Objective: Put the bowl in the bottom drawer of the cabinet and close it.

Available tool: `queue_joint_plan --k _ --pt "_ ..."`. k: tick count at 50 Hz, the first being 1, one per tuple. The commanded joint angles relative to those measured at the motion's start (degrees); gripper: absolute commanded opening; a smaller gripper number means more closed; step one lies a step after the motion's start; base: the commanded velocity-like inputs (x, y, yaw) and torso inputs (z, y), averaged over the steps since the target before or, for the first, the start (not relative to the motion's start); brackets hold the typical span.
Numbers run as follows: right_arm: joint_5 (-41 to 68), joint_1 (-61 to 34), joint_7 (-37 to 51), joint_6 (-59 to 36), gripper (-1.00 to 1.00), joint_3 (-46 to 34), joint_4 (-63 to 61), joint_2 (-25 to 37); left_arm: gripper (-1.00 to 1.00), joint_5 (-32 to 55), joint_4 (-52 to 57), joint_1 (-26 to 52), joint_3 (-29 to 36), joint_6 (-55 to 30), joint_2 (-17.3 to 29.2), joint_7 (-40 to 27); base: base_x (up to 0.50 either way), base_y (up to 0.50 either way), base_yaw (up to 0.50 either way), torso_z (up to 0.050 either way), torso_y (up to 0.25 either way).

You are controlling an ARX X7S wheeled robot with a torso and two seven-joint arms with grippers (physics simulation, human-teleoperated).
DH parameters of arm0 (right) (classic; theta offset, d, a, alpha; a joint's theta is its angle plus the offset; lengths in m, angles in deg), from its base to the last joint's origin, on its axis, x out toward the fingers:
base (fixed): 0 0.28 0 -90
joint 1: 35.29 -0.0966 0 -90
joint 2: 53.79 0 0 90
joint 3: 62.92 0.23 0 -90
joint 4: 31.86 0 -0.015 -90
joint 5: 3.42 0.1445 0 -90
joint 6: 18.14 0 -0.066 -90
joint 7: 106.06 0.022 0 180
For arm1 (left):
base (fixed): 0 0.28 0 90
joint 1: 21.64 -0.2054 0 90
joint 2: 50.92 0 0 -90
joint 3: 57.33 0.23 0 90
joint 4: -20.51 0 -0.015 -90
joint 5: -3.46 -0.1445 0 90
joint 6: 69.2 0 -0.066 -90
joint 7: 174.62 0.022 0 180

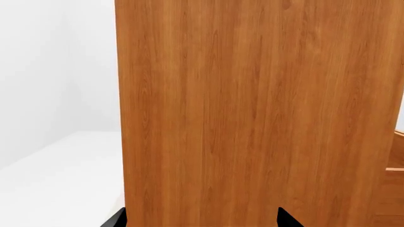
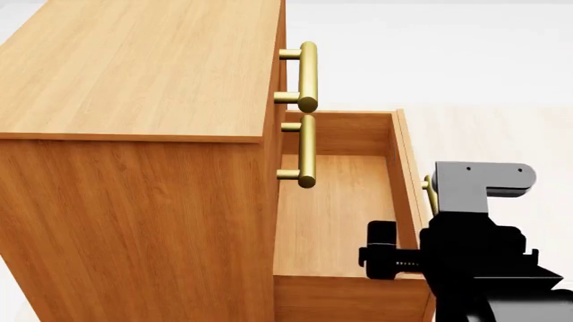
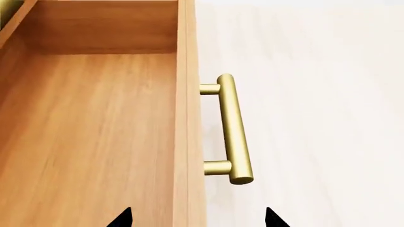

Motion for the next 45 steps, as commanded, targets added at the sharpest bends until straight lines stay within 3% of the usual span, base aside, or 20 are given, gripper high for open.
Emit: queue_joint_plan --k 1,45 --pt "-0.3 0.1 -0.2 1.5 1.00 -0.4 3.1 0.3 1.00 0.1 0.6 0.0 0.2 -0.4 0.3 -0.5 0.00 0.00 0.00 0.000 0.000" --pt "-3.6 0.7 3.1 9.3 1.00 1.0 8.7 2.5 1.00 0.9 0.7 0.1 0.8 -0.3 1.1 -1.4 0.00 0.00 0.00 0.000 0.000"
